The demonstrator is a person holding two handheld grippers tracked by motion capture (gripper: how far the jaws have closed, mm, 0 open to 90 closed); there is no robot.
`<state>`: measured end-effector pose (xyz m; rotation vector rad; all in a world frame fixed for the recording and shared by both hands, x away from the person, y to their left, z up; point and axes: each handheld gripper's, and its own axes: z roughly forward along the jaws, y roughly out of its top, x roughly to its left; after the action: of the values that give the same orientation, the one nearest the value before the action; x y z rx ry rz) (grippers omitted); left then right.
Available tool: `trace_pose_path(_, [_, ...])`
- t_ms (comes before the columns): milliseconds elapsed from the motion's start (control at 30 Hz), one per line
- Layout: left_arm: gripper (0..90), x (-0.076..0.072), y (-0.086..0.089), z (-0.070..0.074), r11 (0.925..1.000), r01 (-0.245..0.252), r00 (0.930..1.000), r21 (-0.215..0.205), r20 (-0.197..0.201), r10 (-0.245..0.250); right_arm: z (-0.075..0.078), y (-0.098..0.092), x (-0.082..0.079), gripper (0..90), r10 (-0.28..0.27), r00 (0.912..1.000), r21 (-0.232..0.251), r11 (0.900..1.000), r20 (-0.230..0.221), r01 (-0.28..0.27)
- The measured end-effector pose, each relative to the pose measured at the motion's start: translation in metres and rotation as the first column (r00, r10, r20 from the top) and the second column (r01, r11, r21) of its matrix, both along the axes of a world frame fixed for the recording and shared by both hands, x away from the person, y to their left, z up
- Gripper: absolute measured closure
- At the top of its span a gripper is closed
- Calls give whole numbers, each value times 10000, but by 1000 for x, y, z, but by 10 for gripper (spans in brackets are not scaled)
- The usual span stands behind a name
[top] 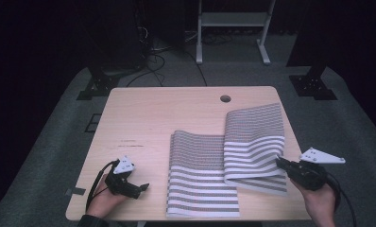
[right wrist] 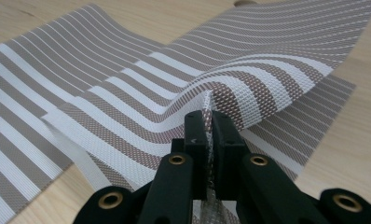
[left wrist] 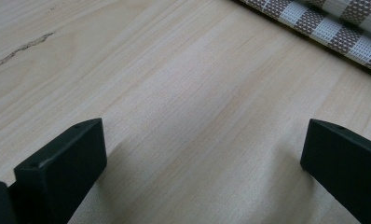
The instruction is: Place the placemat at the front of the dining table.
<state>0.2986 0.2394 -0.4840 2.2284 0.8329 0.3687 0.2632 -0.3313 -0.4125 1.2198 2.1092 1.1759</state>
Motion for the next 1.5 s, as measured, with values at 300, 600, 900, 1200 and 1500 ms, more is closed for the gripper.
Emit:
trace_pose_path(300, [0,0,0,0,10000,-10,10000,2,2,10,11,46,17,860,1231,9917,-258,9922,363,-1222])
trace_pose_path(600, [0,-1,-2,0,10000,87,10000,17,-10,-87,13,84,34,861,2051,9777,-534,9778,443,-2026])
trace_pose_path(900, [0,2,-6,6,9998,75,9995,195,-295,-69,5,115,52,862,2650,9640,-735,9620,208,-2629])
trace_pose_path(1200, [0,-3,-33,47,9910,845,9934,-1034,866,-756,2,131,59,862,2989,9543,-814,9513,84,-2973])
trace_pose_path(1500, [96,1,-78,69,9651,1952,9761,-1743,1301,-1739,5,130,58,863,3005,9537,-654,9520,122,-2991])
